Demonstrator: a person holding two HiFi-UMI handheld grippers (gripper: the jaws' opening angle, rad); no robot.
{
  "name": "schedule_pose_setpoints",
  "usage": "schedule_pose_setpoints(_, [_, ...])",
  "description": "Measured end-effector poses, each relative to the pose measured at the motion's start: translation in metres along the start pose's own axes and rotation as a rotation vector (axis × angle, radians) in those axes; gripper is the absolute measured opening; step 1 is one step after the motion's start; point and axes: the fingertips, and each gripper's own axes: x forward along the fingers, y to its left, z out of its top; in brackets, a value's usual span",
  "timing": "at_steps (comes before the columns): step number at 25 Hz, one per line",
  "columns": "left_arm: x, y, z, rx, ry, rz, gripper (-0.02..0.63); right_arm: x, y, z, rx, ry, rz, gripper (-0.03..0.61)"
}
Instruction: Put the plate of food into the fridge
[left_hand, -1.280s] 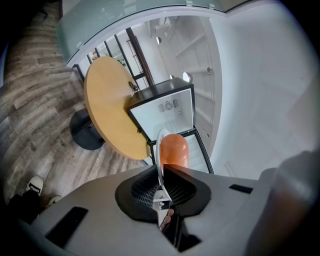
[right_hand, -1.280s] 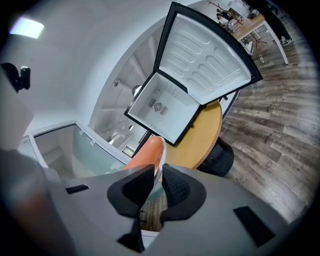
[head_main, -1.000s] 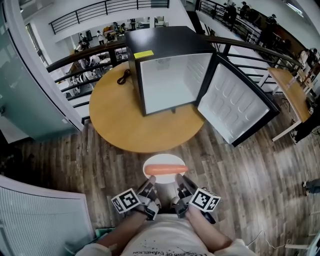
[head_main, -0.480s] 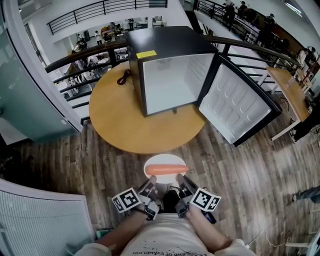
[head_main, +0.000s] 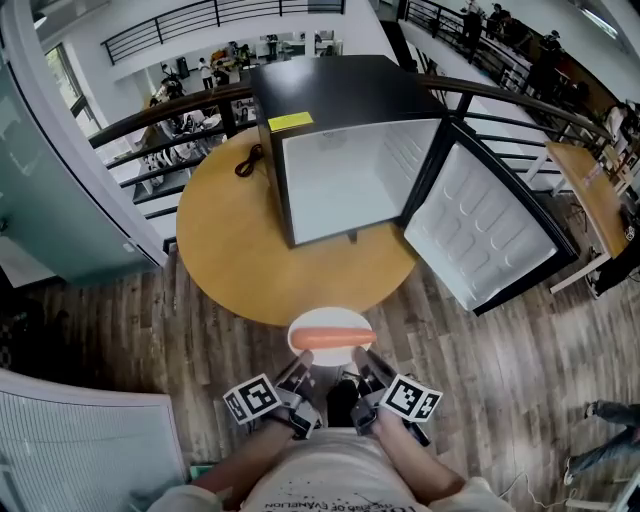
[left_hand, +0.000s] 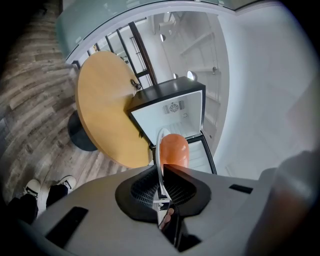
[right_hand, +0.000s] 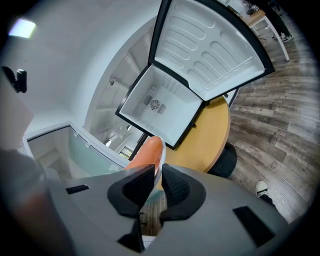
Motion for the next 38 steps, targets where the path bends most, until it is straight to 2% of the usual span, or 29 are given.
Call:
schedule_pose_setpoints(5, [0.045,-0.007,0.018,-0.030,-0.017,-0.008,0.044,0.031,-0.013,0.039,-0.011,0.014,0.006,0.063])
schedule_pose_setpoints(13, [0.114,-0.022,0.052,-0.028,-0.063,-0.011,0.044,0.080,-0.027,0.105,-0.034,0.045,0.042,0.063])
schedule_pose_setpoints(19, [0.154,-0.025,0.057,-0.044,-0.098,0.000,0.044,0.099,-0.046,0.140,-0.048,0.081,0.057,0.063])
schedule_pose_setpoints(27, [0.179,-0.025,0.064,-0.060,-0.097,0.017,0.044,0.113,-0.058,0.157,-0.030,0.099,0.052,0.063])
schedule_pose_setpoints(31, [0.183,-0.025,0.072,-0.023,-0.087,0.024,0.044,0.119,-0.058,0.161,-0.026,0.091,0.049,0.063])
schedule_pose_setpoints(34, [0.186,-0.025,0.076,-0.056,-0.077,0.016,0.044,0.125,-0.057,0.162,-0.023,0.083,0.042,0.063])
schedule_pose_setpoints(38, [0.189,-0.025,0.089,-0.052,-0.051,0.018,0.044,0.133,-0.051,0.163,-0.008,0.065,0.030,0.063])
